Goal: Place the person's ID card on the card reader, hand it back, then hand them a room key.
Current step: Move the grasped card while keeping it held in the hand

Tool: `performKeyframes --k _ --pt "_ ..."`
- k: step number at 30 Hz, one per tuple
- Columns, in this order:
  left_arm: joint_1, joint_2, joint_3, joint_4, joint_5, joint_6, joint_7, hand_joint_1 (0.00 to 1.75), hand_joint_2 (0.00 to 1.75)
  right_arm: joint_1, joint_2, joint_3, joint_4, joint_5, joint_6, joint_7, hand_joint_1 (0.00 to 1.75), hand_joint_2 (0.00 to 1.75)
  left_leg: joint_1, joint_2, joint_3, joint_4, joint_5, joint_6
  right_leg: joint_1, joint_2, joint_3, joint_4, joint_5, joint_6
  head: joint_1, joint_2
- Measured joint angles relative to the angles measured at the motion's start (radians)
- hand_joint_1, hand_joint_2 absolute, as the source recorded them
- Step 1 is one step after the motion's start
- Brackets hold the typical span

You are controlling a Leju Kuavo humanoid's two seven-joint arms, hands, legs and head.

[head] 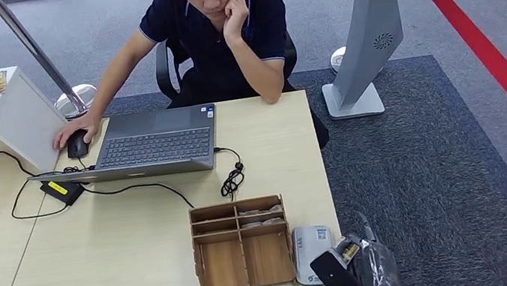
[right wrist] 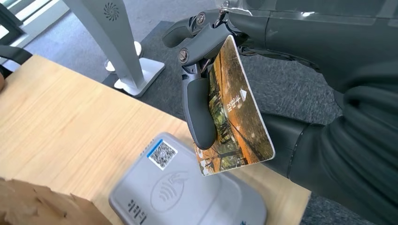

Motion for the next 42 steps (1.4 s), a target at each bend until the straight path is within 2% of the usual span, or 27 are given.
performKeyframes --k 6,15,42 --pt "0.003 -0.011 0.08 0.0 0.02 0.002 0.0 0.0 0.0 -0.001 -0.004 0.029 0.019 0.001 0.0 0.003 1.75 1.75 0.0 0.0 0.0 0.0 0.0 0.0 0.0 0.0 0.0 0.0 0.0 0.0 0.0 0.0" --pt "0.005 -0.018 0.137 0.0 0.028 0.004 0.0 0.0 0.0 -0.006 -0.008 0.053 0.039 0.001 0.0 0.007 1.75 1.75 0.0 0.0 0.0 0.0 0.0 0.0 0.0 0.0 0.0 0.0 0.0 0.0 0.0 0.0" --pt "0.007 -0.022 0.164 0.0 0.076 0.024 0.001 0.0 0.0 -0.03 -0.026 0.093 0.055 0.021 -0.001 0.029 1.75 1.75 0.0 0.0 0.0 0.0 0.0 0.0 0.0 0.0 0.0 0.0 0.0 0.0 0.0 0.0"
